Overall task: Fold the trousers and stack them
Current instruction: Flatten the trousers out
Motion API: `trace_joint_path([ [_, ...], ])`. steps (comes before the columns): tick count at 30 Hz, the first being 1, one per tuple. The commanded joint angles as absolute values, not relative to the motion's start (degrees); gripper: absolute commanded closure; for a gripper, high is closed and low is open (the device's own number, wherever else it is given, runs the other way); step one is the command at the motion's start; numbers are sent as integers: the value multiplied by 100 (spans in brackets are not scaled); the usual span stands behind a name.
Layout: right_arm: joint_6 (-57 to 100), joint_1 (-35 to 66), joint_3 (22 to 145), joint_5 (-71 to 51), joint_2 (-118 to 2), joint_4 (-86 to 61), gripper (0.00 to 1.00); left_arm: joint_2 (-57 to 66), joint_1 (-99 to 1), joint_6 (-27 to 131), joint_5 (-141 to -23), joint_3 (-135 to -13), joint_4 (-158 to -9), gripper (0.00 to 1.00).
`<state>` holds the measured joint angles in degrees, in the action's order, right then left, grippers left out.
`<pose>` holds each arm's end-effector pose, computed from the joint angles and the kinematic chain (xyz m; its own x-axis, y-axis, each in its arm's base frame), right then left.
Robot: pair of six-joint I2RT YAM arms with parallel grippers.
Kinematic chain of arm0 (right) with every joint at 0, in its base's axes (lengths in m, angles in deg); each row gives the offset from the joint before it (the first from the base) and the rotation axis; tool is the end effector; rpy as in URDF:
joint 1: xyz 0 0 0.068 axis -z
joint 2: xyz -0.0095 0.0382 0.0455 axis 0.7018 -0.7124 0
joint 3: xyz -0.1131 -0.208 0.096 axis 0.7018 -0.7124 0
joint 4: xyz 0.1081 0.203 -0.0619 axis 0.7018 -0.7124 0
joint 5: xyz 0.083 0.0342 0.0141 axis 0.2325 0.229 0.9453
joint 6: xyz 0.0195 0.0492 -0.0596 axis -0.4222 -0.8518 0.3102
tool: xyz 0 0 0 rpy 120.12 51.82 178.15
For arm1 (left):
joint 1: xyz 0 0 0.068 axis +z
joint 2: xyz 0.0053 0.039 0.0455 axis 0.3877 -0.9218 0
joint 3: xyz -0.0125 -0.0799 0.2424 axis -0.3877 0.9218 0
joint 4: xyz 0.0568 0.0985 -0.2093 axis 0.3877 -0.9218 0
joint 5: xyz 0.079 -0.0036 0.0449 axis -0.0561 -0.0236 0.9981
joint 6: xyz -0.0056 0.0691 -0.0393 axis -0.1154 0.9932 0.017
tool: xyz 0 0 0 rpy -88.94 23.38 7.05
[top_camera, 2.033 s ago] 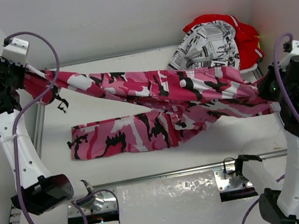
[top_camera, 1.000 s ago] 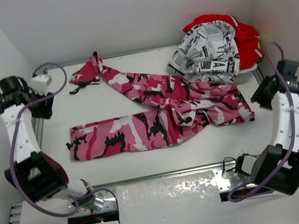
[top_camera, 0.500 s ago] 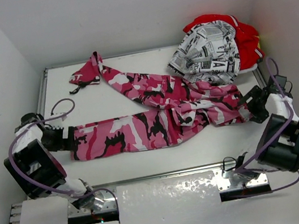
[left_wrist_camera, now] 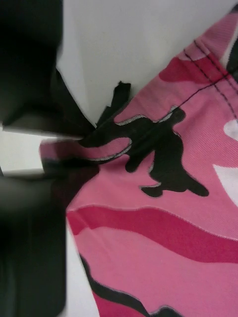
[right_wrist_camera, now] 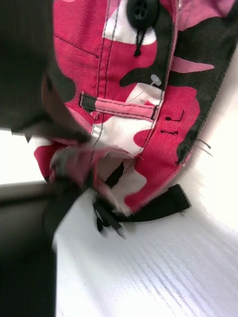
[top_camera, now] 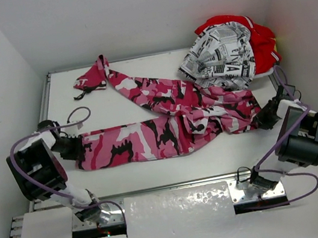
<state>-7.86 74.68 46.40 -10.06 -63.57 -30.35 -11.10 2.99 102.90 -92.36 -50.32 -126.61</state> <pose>0.2236 -0.1186 0.1049 -0.3789 0.8920 -0.2466 0.8293 0.4456 0.3373 0.2276 0.0856 0.1164 -0.9332 0.2205 -0.2839 0.2768 0.9447 -0.1761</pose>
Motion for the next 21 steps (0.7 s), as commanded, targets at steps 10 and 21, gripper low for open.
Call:
trace_joint_path([
  [10, -187, 7463, 4977, -1642, -5245, -3849, 100, -1276, 1383, 11299, -8453, -5981, -13281, 100],
  [21, -267, 7524, 5064, -1527, -3883, -5042, 100, -792, 1999, 12372, -7476, -6526, -13607, 100],
])
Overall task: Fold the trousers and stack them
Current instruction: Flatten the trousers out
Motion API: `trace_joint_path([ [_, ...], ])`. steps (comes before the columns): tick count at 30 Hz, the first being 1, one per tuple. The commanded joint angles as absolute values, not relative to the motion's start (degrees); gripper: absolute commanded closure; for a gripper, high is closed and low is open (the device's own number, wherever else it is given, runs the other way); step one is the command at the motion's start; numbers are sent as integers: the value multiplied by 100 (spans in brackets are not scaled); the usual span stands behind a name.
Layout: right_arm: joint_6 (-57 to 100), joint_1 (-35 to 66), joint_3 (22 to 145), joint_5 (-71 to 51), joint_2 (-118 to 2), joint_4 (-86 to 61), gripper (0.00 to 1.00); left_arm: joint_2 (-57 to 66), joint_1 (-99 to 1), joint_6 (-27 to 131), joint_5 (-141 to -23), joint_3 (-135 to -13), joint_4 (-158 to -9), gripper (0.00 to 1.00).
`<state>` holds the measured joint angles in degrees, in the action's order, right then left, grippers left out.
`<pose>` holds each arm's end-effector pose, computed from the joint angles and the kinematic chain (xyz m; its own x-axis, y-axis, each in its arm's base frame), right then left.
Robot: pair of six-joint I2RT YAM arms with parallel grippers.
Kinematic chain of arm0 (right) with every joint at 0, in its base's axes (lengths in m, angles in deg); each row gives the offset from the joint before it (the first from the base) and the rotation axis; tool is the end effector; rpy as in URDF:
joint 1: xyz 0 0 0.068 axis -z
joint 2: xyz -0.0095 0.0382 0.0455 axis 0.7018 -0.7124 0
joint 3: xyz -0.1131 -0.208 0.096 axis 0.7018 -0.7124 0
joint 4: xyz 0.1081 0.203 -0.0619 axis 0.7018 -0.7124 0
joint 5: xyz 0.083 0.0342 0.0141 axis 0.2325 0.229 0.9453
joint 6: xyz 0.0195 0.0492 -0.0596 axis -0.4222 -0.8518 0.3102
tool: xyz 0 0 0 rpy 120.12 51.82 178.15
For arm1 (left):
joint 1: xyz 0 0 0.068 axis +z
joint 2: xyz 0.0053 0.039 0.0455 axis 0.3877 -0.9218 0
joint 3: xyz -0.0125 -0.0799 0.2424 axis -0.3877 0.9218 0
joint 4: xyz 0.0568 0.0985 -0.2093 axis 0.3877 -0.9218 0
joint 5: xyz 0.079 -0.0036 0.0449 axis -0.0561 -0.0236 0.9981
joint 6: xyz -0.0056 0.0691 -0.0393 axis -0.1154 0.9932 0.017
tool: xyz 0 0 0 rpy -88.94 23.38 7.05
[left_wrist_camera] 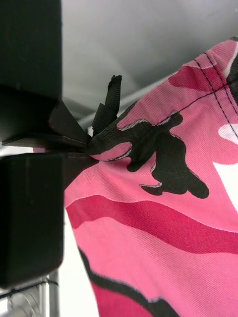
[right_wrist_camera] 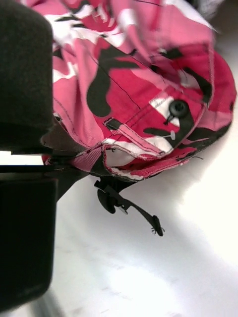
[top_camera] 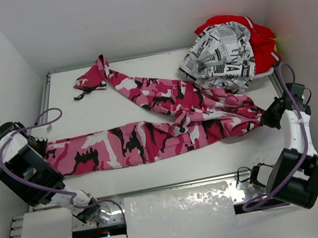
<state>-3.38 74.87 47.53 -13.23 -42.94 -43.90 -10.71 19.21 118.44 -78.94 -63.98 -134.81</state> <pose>0.1911 -0.1049 0.1727 -0.3843 0.8273 -0.4097 0.7798 0.5285 0.3355 0.2082 0.1791 0.1677 -0.9510 0.2436 -0.1904 0.2238 0.9672 0.1198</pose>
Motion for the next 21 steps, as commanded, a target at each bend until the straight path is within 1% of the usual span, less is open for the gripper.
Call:
trace_joint_path([
  [1, -292, 7516, 5152, -1650, -3847, -5428, 100, -827, 2182, 12434, -7406, -6692, -13616, 100],
  [5, -976, 7568, 5179, -1633, -3671, -5467, 100, -1266, 2658, 12646, -7405, -7510, -14001, 100],
  [7, -1144, 7612, 5258, -1808, -3479, -5475, 100, -1460, 2781, 12786, -7414, -7826, -14257, 100],
  [8, -1258, 7673, 5389, -2157, -3320, -5537, 100, -1478, 2790, 12856, -7414, -7854, -14318, 100],
  [13, -1198, 7753, 5830, -2994, -3249, -6001, 100, -1495, 2790, 13006, -7572, -7775, -14398, 100],
  [16, -1277, 7788, 5524, -3364, -3109, -6318, 100, -1461, 2790, 13094, -7555, -7522, -14380, 100],
  [19, -1505, 7814, 4874, -3786, -2609, -6529, 100, -1320, 2790, 13226, -7520, -7127, -14284, 100],
  [21, -1549, 7814, 4653, -3874, -2476, -6592, 100, -1241, 2790, 13287, -7519, -6915, -14109, 100],
])
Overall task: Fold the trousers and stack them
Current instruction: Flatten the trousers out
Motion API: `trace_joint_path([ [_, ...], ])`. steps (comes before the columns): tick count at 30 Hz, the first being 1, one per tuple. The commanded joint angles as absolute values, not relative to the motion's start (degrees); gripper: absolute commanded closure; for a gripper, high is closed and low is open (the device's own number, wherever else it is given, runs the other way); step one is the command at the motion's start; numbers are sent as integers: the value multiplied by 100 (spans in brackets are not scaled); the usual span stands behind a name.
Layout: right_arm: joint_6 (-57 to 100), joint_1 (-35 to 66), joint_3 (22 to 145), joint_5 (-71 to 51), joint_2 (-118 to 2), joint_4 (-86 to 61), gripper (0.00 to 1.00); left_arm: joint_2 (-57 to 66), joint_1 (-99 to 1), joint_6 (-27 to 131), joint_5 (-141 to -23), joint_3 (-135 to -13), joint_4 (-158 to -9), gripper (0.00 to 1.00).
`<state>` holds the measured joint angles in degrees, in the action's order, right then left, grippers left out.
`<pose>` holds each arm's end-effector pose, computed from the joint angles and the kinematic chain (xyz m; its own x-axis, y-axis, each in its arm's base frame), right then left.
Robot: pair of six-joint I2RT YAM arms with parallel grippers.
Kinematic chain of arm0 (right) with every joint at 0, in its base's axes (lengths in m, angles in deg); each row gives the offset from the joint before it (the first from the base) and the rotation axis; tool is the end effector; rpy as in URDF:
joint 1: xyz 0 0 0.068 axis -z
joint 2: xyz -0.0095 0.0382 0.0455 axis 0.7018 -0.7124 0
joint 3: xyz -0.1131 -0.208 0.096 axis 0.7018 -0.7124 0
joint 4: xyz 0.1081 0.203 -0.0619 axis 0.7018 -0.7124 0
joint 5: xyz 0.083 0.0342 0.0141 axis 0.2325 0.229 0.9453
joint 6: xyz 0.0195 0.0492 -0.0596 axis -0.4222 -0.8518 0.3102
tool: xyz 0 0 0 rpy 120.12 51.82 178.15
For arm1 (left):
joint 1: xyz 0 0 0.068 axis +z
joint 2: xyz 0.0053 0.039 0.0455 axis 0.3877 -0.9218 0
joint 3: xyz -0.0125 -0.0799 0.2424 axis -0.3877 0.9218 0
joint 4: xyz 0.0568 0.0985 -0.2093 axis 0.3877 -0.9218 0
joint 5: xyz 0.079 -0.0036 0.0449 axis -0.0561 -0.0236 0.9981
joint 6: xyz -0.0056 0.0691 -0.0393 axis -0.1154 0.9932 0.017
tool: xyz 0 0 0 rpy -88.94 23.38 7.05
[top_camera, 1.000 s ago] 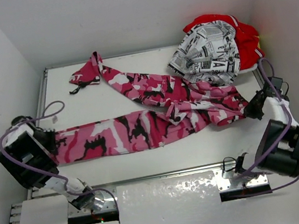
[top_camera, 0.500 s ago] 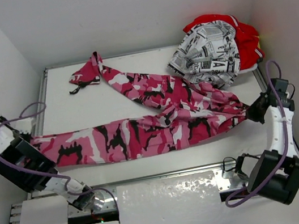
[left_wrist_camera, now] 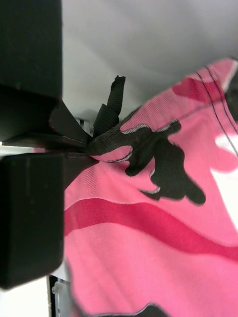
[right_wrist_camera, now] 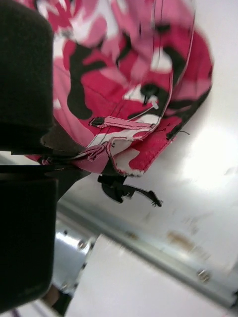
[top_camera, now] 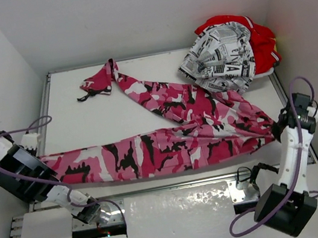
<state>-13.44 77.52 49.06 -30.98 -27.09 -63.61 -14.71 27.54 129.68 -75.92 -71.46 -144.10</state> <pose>0.1240 -0.0986 0.2039 -0.1352 0.8581 -0.4954 0.9507 0.2533 0.1791 0.1809 0.2141 0.1779 -0.9567 0.2809 -0.0767 0.2746 0.9580 0.0832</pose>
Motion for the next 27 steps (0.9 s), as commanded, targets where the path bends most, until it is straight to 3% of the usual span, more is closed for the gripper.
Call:
trace_joint_path([
  [1, -1549, 7814, 4504, -3892, -2432, -6548, 100, -1249, 2790, 13279, -7485, -6748, -14064, 100],
  [2, -1549, 7814, 4468, -3927, -2422, -6548, 100, -1258, 2799, 13270, -7467, -6686, -14012, 100],
  [5, -1348, 7814, 4590, -3997, -2492, -6478, 59, -1390, 2790, 13191, -7493, -6711, -13976, 74],
  [6, -1278, 7814, 4669, -4032, -2545, -6469, 34, -1442, 2773, 13191, -7537, -6781, -14063, 57],
  [7, -1181, 7806, 4896, -4128, -2572, -6408, 29, -1452, 2755, 13200, -7720, -6991, -14116, 50],
  [11, -567, 7806, 5652, -4349, -2695, -6144, 22, -1373, 2229, 12833, -8379, -7896, -14476, 44],
  [14, -268, 7709, 6128, -3939, -2853, -5715, 23, -1355, 1097, 12088, -8767, -8617, -14381, 44],
  [17, -178, 7464, 6225, -3062, -3046, -5091, 25, -1669, -745, 11375, -8917, -9057, -13891, 42],
  [21, -143, 7112, 6181, -2338, -3564, -4361, 24, -2513, -1821, 10556, -8768, -9486, -12738, 38],
  [25, 58, 6822, 6375, -2310, -4275, -4281, 25, -3917, -2210, 9809, -8899, -10559, -12333, 33],
  [27, 138, 6725, 6366, -2231, -4417, -4184, 25, -4306, -2228, 9658, -8847, -11104, -12254, 24],
])
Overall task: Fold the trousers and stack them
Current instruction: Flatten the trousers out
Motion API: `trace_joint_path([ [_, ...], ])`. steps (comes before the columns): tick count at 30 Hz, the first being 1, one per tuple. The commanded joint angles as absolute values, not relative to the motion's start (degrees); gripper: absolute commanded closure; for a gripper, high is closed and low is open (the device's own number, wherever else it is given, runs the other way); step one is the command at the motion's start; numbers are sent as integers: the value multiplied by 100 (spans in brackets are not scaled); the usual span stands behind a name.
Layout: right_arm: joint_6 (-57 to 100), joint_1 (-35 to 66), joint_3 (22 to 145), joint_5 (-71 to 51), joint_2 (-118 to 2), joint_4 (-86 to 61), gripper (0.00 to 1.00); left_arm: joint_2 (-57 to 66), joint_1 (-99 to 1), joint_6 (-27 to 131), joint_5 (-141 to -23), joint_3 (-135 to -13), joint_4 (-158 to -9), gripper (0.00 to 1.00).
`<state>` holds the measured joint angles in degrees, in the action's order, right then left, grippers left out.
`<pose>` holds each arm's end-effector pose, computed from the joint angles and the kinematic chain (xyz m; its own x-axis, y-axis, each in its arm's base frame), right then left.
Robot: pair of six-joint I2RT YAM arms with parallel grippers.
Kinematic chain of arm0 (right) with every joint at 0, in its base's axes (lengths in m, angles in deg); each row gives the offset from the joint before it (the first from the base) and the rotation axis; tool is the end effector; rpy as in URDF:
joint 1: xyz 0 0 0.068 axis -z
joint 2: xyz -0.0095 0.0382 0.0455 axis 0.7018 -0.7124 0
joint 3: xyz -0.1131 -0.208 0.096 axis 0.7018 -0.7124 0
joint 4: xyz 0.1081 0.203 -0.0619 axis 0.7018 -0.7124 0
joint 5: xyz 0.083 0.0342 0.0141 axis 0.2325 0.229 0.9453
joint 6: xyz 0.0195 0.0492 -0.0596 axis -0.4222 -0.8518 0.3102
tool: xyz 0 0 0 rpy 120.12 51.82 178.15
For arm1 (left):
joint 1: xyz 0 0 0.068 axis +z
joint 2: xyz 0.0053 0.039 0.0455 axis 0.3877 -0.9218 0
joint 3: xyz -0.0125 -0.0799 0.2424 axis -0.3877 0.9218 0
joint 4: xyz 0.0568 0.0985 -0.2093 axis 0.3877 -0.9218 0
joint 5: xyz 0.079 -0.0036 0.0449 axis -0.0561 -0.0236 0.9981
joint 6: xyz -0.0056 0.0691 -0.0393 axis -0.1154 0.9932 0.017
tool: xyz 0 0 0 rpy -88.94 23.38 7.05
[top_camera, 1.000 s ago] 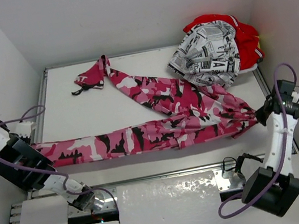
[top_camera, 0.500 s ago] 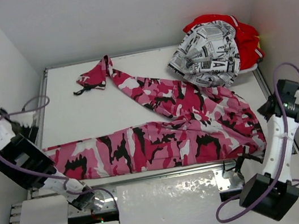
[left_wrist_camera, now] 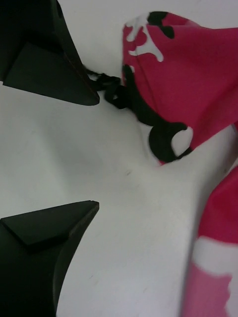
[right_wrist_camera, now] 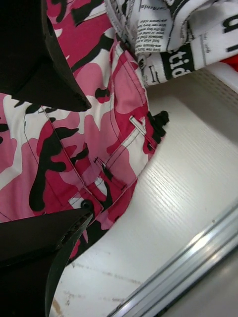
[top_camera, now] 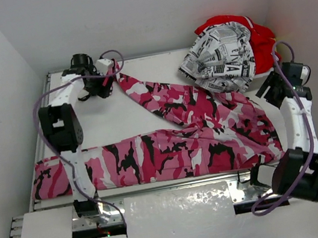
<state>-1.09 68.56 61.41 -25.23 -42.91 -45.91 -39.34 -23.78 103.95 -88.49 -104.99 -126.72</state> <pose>0.2204 -0.1074 0.2459 -0.3432 0.6825 -0.6453 0.7435 0.6172 0.2574 0.4436 -0.0250 0.2056 -0.5407 0.6398 -0.5462 0.6658 0.7223 0.1871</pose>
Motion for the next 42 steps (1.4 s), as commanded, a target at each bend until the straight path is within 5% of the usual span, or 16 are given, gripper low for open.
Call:
trace_joint_path([
  [1, 164, 6698, 6349, -2205, -4470, -4149, 25, -4639, -2220, 9553, -8821, -11280, -12236, 23],
  [3, 200, 6655, 6253, -2196, -4567, -4096, 25, -4869, -2386, 9421, -8759, -11554, -12140, 21],
  [6, 226, 6645, 6033, -2187, -4637, -4008, 25, -5099, -2413, 9245, -8969, -11581, -11841, 3],
  [14, 200, 6628, 5830, -2170, -5066, -3946, 25, -5714, -2571, 9060, -8725, -11756, -11410, 8],
  [15, 191, 6619, 5847, -2169, -5137, -3955, 24, -5845, -2571, 9077, -8645, -11782, -11401, 11],
  [17, 191, 6584, 5909, -2161, -5296, -3920, 24, -5969, -2571, 9130, -8409, -11879, -11453, 34],
  [18, 208, 6575, 5926, -2178, -5479, -3859, 22, -6039, -2562, 9183, -8355, -11888, -11532, 59],
  [21, 279, 6531, 6084, -2108, -5953, -3736, 21, -5944, -2501, 9236, -8197, -11775, -11568, 100],
  [29, -125, 6522, 6050, -1661, -6939, -3472, 21, -4522, -1396, 9314, -8705, -11247, -12111, 100],
  [30, -152, 6522, 5980, -1599, -6975, -3385, 24, -4362, -1271, 9376, -8732, -11229, -12200, 100],
  [34, -397, 6531, 5673, -1501, -6993, -3165, 74, -3747, -840, 9903, -8715, -11203, -12788, 100],
  [35, -424, 6531, 5654, -1528, -6967, -3155, 97, -3545, -726, 10130, -8671, -11185, -12998, 100],
  [42, -521, 7136, 5505, -1967, -6291, -3235, 100, -2534, -67, 11370, -8328, -10011, -13185, 100],
])
